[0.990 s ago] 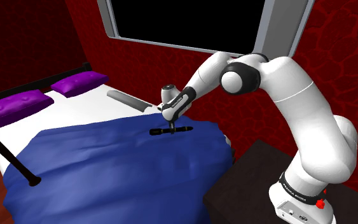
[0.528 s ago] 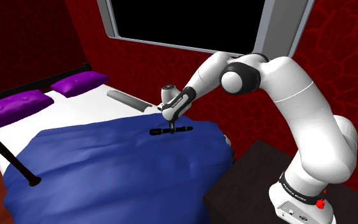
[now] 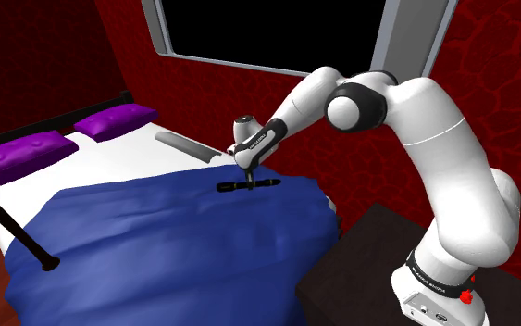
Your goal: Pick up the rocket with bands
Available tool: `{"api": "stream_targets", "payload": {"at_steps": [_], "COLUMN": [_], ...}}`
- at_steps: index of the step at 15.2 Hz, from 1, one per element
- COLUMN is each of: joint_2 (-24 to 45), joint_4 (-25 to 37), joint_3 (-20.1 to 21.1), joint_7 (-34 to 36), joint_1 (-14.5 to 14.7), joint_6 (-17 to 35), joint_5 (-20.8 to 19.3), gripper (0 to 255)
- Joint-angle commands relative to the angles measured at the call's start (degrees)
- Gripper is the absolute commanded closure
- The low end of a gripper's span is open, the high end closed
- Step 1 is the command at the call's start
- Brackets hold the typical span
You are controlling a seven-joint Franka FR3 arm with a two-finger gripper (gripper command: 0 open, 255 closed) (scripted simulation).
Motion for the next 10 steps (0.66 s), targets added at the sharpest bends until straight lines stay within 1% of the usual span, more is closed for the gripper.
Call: {"api": "stream_targets", "payload": {"at_steps": [1,8,10], "joint_2": [-1.24,-5.16,-5.24], "joint_4": [-0.39,-1.05,-1.06], "joint_3": [0.05,0.25,0.26], "joint_7": [-0.16,-0.47,-0.48], "joint_1": [-0.11,-0.22,-0.23], "joint_6": [-0.84,-4.10,-4.17], "joint_5": [0.06,0.29,0.30], "gripper": [255,255,255]}}
